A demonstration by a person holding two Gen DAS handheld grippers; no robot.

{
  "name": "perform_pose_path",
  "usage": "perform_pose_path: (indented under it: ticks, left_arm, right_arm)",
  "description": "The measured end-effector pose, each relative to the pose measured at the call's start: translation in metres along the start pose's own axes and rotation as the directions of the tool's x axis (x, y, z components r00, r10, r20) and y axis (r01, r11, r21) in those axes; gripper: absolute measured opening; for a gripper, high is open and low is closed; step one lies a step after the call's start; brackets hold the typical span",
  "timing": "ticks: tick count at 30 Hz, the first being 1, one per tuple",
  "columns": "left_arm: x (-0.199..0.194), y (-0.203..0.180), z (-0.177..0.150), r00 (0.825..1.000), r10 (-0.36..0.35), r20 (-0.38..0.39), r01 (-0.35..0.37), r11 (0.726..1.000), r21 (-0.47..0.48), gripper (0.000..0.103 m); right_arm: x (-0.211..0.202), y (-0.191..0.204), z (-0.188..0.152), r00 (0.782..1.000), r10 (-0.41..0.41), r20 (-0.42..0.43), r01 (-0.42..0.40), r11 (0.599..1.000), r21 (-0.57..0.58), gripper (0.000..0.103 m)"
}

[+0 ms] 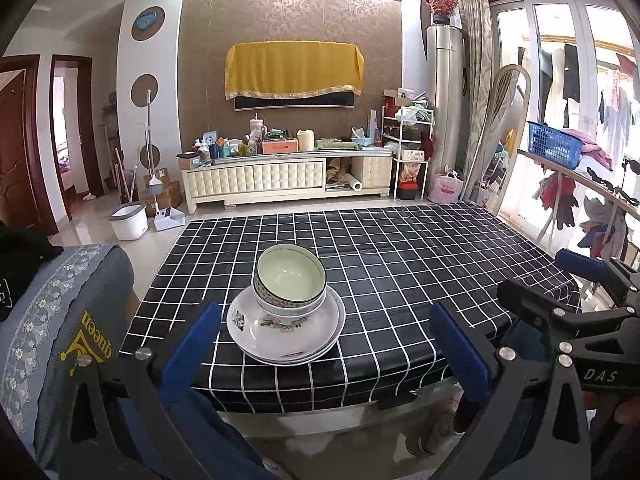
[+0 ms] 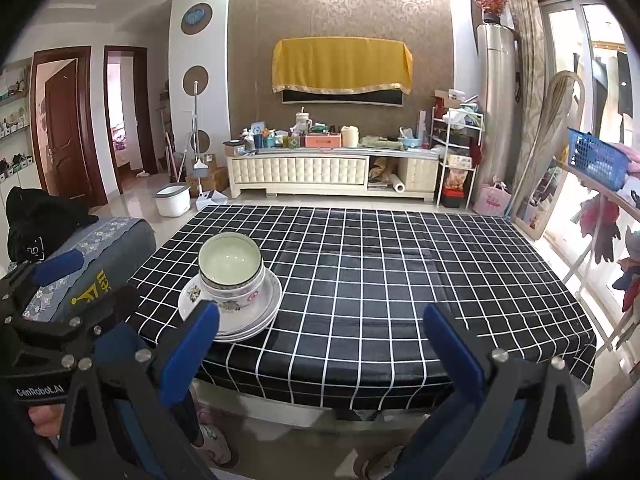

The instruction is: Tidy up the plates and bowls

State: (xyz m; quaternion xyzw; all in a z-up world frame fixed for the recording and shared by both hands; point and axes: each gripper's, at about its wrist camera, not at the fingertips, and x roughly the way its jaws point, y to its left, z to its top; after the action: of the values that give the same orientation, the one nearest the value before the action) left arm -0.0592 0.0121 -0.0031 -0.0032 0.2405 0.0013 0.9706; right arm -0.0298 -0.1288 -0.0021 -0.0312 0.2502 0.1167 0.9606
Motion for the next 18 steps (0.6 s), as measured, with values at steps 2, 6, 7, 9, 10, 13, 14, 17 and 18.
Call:
perform_pose_path:
  ticks: [2, 6, 7, 9, 10, 13, 14, 17, 18]
  left_arm:
    - [-0.0005, -0.0004, 0.0, 1.0, 0.002, -0.001, -0.002, 1.0, 0.001, 0.103]
    - [-0.0006, -0.0005, -0.0002, 1.0, 0.0, 0.0, 0.0, 1.0, 0.0, 0.103]
    - [-0.0006, -0.0006, -0.0003, 1.0, 0.001, -0.001, -0.001, 1.0, 0.0, 0.103]
    - [-0.001, -0.0014, -0.0009, 1.0, 0.001, -0.001, -0.001, 1.0, 0.001, 0.103]
    - [-0.0008, -0.0013, -0.0009, 1.0, -0.001, -0.001, 0.001, 1.0, 0.002, 0.103]
    - [-0.0005, -0.0027, -0.0021, 1.0, 0.001, -0.002, -0.001, 1.0, 0.006, 0.103]
    - [-0.0005, -0.003, -0.0021, 1.0, 0.0, -0.003, 0.0, 1.0, 0.006, 0.103]
    - [-0.0008, -0.0033, -0.0021, 1.0, 0.001, -0.001, -0.001, 1.0, 0.007, 0.103]
    - [-0.0008, -0.0035, -0.0022, 1.0, 0.0, -0.001, 0.0, 1.0, 0.008, 0.103]
  right_arm:
    - [0.0, -0.0004, -0.0005, 1.0, -0.001, -0.001, 0.001, 1.0, 0.0, 0.103]
    - [0.0, -0.0002, -0.0004, 1.0, 0.0, 0.0, 0.0, 1.0, -0.001, 0.103]
    - [-0.0001, -0.0001, -0.0006, 1.0, -0.001, 0.0, 0.001, 1.0, -0.001, 0.103]
    - [-0.0003, -0.0004, -0.0004, 1.0, 0.002, 0.0, -0.002, 1.0, 0.002, 0.103]
    - [-0.0001, 0.0001, -0.0004, 1.0, 0.002, 0.001, -0.002, 1.0, 0.001, 0.103]
    - [0.0003, 0.0005, -0.0008, 1.0, -0.001, 0.0, 0.001, 1.0, -0.001, 0.103]
    - [0.0004, 0.0005, -0.0008, 1.0, 0.0, 0.0, 0.0, 1.0, -0.001, 0.103]
    - [0.0007, 0.0005, -0.0008, 1.0, 0.0, -0.002, 0.0, 1.0, 0.002, 0.103]
    - [0.0007, 0.0001, -0.0009, 1.0, 0.0, -0.003, 0.0, 1.0, 0.002, 0.103]
